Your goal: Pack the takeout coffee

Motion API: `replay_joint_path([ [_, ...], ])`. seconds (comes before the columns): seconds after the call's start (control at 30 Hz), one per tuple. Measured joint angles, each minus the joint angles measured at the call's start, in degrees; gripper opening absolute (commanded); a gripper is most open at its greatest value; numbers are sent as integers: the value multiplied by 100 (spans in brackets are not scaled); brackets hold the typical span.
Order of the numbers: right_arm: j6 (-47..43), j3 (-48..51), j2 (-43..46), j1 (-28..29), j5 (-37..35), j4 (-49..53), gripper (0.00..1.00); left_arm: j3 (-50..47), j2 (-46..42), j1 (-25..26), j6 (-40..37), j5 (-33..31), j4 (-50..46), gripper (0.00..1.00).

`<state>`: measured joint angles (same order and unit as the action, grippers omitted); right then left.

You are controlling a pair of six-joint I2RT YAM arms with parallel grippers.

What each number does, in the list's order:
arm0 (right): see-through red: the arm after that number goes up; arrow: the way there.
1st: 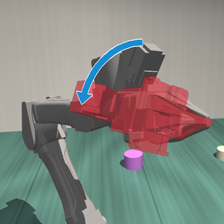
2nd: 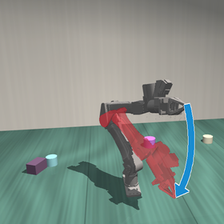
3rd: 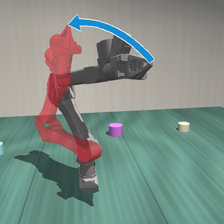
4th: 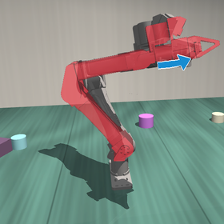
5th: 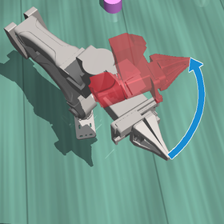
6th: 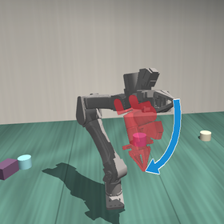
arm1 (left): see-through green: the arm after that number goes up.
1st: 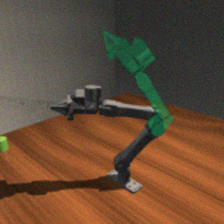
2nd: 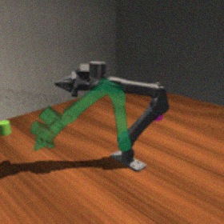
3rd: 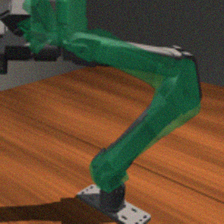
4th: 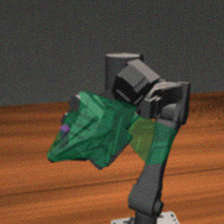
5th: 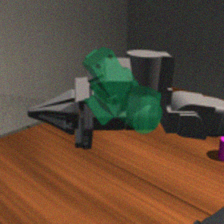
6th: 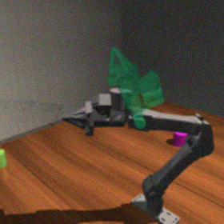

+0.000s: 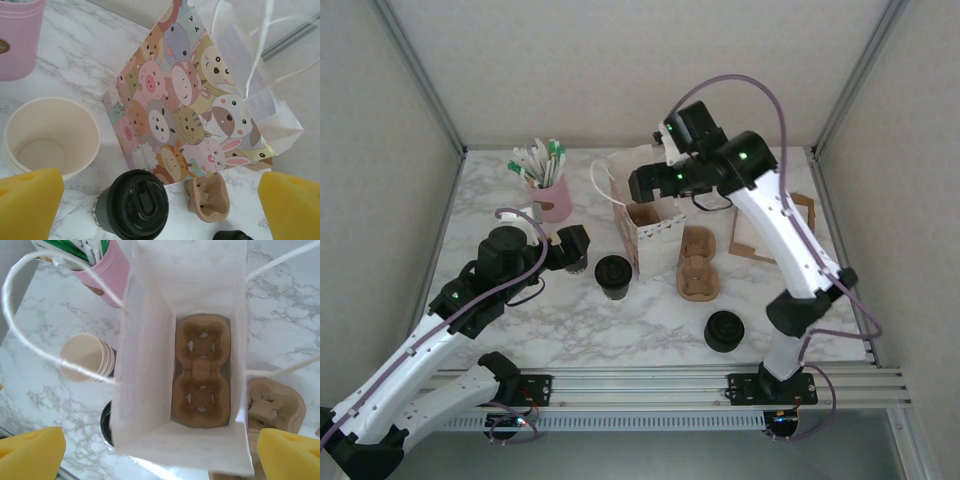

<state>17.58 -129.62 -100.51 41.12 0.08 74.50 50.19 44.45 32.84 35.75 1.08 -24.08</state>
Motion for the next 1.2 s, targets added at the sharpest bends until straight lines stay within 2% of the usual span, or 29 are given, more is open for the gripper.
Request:
replay_joint_path([
  [0.2, 85, 2111, 1650, 9, -107, -691, 99, 76, -114, -2, 0, 315, -11, 100],
  [0.4, 437, 4157, 3200, 7, -566, -1073, 99, 76, -407, -4, 24, 413, -153, 100],
  [0.6, 916, 5567, 4293, 7, -999, -1414, 99, -44, -660, -7, 195, 387, -205, 99],
  [0.8, 1016, 5910, 4833, 7, -1078, -1847, 99, -234, -691, -4, 363, 343, -197, 100],
  [1.0, 1110, 5908, 4699, 7, -1075, -1987, 99, -267, -887, -4, 566, 87, -256, 100],
  [1.2, 1749, 5908, 4513, 7, -1346, -1853, 99, -479, -1268, -7, 1034, -138, -232, 100],
])
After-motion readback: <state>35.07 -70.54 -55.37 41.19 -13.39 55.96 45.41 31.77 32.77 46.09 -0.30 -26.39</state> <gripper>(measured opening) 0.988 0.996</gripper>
